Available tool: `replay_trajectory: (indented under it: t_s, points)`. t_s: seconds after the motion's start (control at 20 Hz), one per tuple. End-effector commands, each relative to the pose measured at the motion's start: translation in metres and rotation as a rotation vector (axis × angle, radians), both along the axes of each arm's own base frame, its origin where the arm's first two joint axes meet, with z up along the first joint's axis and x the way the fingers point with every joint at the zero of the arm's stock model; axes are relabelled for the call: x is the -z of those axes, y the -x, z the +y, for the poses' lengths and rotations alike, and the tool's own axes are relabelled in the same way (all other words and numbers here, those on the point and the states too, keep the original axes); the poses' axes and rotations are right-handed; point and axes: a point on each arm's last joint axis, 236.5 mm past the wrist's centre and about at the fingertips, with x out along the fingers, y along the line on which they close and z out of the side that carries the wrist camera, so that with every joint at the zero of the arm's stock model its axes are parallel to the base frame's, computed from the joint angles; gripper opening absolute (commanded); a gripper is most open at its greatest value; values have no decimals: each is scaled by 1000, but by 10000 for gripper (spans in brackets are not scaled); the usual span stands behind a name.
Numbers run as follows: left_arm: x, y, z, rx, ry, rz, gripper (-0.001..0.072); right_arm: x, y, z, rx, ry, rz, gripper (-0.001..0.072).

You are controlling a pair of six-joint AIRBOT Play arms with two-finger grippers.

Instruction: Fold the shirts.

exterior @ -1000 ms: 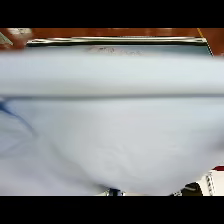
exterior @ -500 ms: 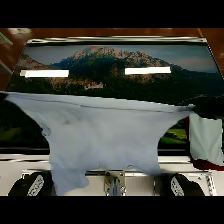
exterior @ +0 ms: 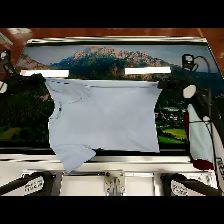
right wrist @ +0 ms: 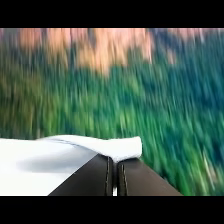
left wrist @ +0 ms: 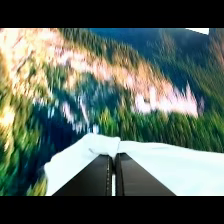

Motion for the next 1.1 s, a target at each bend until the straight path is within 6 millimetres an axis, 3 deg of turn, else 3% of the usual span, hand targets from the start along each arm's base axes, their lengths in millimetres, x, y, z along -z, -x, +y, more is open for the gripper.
replay_trajectory:
  t_s: [0.0, 0.15, 0.25, 0.35, 0.5, 0.6, 0.7, 0.9, 1.05]
  points:
    - [45, -35, 6, -93, 55, -15, 40, 21, -38, 20, 33, -14, -134, 73]
    - [87, -34, 4, -86, 64, 73, 40, 56, -32, 23, 69, -77, -35, 73]
    - [104, -24, -6, -44, 75, 147, 40, 60, -28, 25, 83, -109, -1, 73]
    - [110, -7, -18, 111, -13, 204, 40, 60, -15, 29, 77, -131, 64, 73]
    - [121, 30, -18, 284, -137, 384, 39, 91, 39, 25, 52, -147, 348, 73]
    - [134, 62, -4, 293, -190, 546, 39, 111, 79, 24, 36, -164, 542, 73]
    - [150, 91, 0, 317, -195, 683, 39, 118, 102, 28, 15, -166, 642, 73]
    - [181, 121, -6, 321, -125, 864, 39, 121, 107, 29, 48, -187, 671, 73]
    - [187, 123, -4, 322, -130, 885, 40, 131, 114, 31, 56, -201, 718, 74]
